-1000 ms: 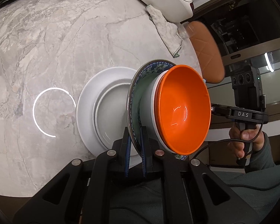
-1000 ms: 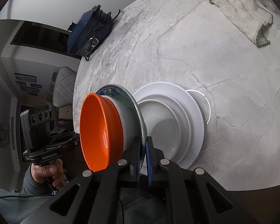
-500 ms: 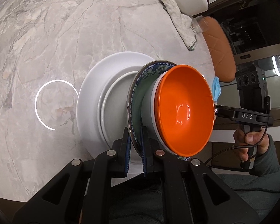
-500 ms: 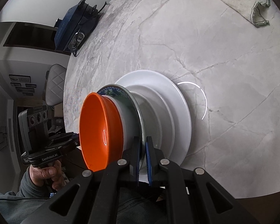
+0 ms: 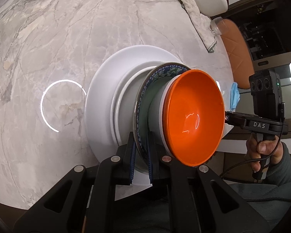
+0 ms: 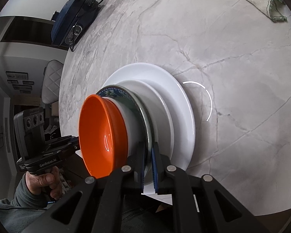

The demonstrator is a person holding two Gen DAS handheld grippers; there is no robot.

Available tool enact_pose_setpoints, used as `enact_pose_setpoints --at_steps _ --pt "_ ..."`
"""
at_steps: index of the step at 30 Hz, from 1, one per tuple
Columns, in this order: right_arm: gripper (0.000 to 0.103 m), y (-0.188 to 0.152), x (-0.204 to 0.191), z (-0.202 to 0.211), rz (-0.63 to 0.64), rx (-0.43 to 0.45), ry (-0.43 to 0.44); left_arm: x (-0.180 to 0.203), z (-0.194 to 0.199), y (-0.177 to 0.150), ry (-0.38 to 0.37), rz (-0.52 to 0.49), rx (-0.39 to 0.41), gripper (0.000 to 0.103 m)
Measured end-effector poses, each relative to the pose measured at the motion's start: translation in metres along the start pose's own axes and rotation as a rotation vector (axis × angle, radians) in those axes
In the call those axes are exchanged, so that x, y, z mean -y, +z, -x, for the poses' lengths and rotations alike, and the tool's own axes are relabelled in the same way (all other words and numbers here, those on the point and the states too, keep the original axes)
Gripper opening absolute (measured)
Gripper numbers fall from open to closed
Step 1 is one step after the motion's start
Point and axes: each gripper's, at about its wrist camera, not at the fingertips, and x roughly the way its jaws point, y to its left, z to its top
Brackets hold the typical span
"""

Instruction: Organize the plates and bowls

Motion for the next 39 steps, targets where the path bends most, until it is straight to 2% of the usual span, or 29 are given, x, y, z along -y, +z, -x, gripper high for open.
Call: enact_pose_setpoints --at_steps 5,9,10,12,14,15,16,17,19,20,21,26,28,32,35,39 --pt "0.01 0.001 -0.002 -0.001 0.032 0.009 0.006 -0.001 -0.001 -0.008 0.011 0.009 0.034 0.008" --pt "0.011 0.001 -0.004 -0.001 0.061 0.015 0.005 0.003 0.006 -0.016 0.048 0.02 0.091 0.011" --pt "0.012 0.0 -0.005 0.0 0.07 0.019 0.003 0.005 0.009 -0.019 0.064 0.023 0.109 0.016" --pt "0.013 0.0 -0.007 0.002 0.087 0.021 0.002 0.007 0.018 -0.026 0.11 0.037 0.151 0.03" --pt "0.02 -0.002 -0.009 0.009 0.104 0.035 -0.016 0.008 0.035 -0.036 0.143 0.057 0.197 0.062" --pt "0.028 -0.004 -0.01 0.013 0.105 0.047 -0.024 0.008 0.047 -0.042 0.138 0.067 0.23 0.071" --pt "0.042 -0.005 -0.011 0.02 0.099 0.065 -0.016 0.009 0.06 -0.047 0.141 0.071 0.267 0.083" --pt "0.047 -0.007 -0.011 0.028 0.089 0.092 -0.019 0.012 0.072 -0.053 0.15 0.07 0.303 0.089" --pt "0.072 -0.013 -0.014 0.044 0.079 0.147 -0.03 0.019 0.093 -0.062 0.161 0.055 0.356 0.099" --pt "0.076 -0.015 -0.017 0.052 0.078 0.176 -0.048 0.022 0.102 -0.066 0.168 0.049 0.381 0.102" --pt "0.083 -0.018 -0.021 0.06 0.076 0.209 -0.078 0.026 0.109 -0.068 0.174 0.042 0.398 0.102" --pt "0.103 -0.032 -0.059 0.088 0.115 0.356 -0.215 0.043 0.143 -0.084 0.227 -0.008 0.492 0.103" --pt "0.103 -0.039 -0.085 0.091 0.166 0.398 -0.284 0.052 0.15 -0.092 0.258 -0.052 0.512 0.103" --pt "0.103 -0.053 -0.129 0.089 0.267 0.457 -0.426 0.066 0.163 -0.117 0.253 -0.088 0.6 0.102" --pt "0.103 -0.061 -0.147 0.092 0.304 0.475 -0.452 0.068 0.174 -0.132 0.235 -0.062 0.651 0.103" --pt "0.103 -0.068 -0.158 0.094 0.351 0.484 -0.465 0.074 0.18 -0.144 0.277 -0.029 0.673 0.103"
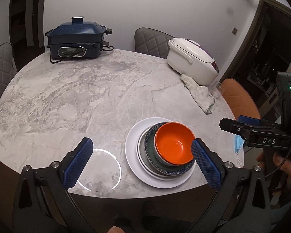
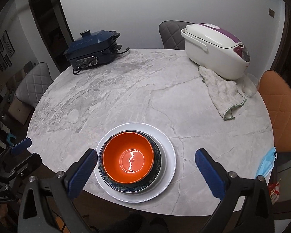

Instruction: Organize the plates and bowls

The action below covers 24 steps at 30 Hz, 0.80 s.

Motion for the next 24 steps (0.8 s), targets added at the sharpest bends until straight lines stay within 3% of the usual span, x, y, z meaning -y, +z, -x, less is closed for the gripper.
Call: enact_pose_setpoints --at_steps 4,7,10,14,16,17,20,24 --pt "0.103 -0.002 -0.001 0.004 0.031 0.003 0.028 0.011 0.006 -0.002 0.163 0.025 -0.018 0.102" --pt "0.103 -0.003 0.004 0.007 0.065 0.005 0.061 0.02 0.021 -0.003 0.319 0.084 0.052 0.102" --pt "0.103 -0.003 0.008 0.014 0.107 0.021 0.086 0.034 0.042 -0.006 0.4 0.11 0.144 0.102" --pt "0.103 -0.005 0.017 0.019 0.139 0.029 0.119 0.063 0.057 -0.014 0.573 0.11 0.192 0.102" --pt "0.103 -0.005 0.022 0.02 0.146 0.027 0.131 0.082 0.058 -0.023 0.675 0.097 0.178 0.103" --pt "0.103 -0.005 0.024 0.02 0.149 0.028 0.14 0.09 0.056 -0.027 0.693 0.084 0.158 0.102" --pt "0.103 -0.006 0.027 0.022 0.159 0.032 0.141 0.104 0.041 -0.035 0.526 0.09 0.02 0.103" --pt "0.103 -0.007 0.032 0.023 0.156 0.027 0.131 0.123 0.021 -0.039 0.486 0.046 -0.076 0.102"
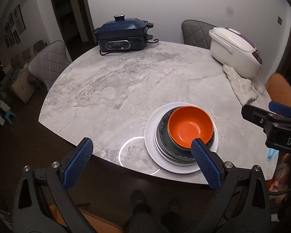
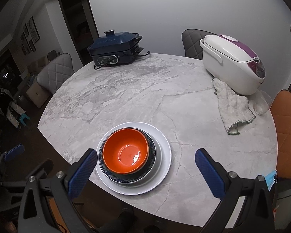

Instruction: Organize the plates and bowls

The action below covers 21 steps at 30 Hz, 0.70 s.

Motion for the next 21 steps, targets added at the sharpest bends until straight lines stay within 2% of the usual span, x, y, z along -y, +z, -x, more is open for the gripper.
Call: enact_pose_setpoints --at_steps 7,9,21 --pt "0.103 -0.002 0.011 0.002 -0.022 -0.015 -0.034 0.012 -0.025 0.006 -0.038 0.032 -0.144 0.102" --pt "0.103 -0.001 0.011 0.002 -0.024 -0.015 -0.039 0.013 -0.03 0.01 -0.025 0.029 -0.147 0.102" --pt "0.103 0.001 0.01 0.001 -0.019 -0.028 -0.049 0.018 -0.031 0.027 -0.067 0.032 -0.142 0.102"
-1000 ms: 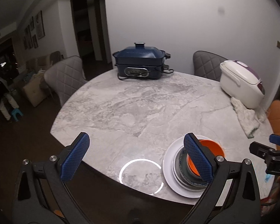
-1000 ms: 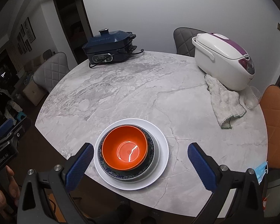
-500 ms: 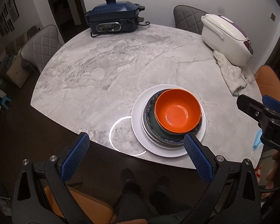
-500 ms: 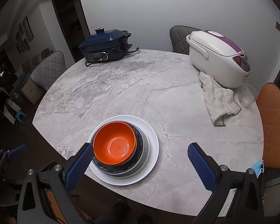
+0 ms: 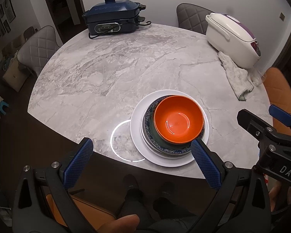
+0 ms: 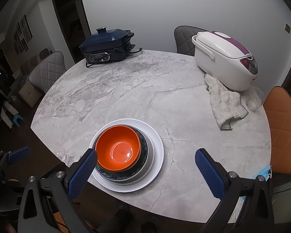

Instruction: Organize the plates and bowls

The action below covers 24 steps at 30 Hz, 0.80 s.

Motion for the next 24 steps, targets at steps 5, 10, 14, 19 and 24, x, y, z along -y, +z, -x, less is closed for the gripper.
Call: enact_pose_setpoints --at_steps 5,10,14,19,24 --pt "0.103 0.001 -0.002 -0.004 -0.003 -0.011 -0.007 -0.003 -0.003 0.002 -0.005 0.007 -0.009 0.102" --pt "0.103 0.002 -0.004 -0.006 -0.005 -0.012 -0.013 -0.005 -0.004 0.003 0.006 0.01 -0.008 0.102" --pt "0.103 0.002 -0.004 -0.007 -0.007 -0.013 -0.017 -0.009 -0.009 0.005 0.008 0.025 -0.02 0.102" --pt "0.103 0.002 -0.002 -0.009 -0.007 -0.02 -0.023 -0.016 -0.016 0.005 0.011 0.053 -0.036 0.102" --pt "0.103 -0.001 -0.004 -0.011 0.001 -0.032 -0.029 -0.024 -0.016 0.008 0.014 0.085 -0.027 0.102"
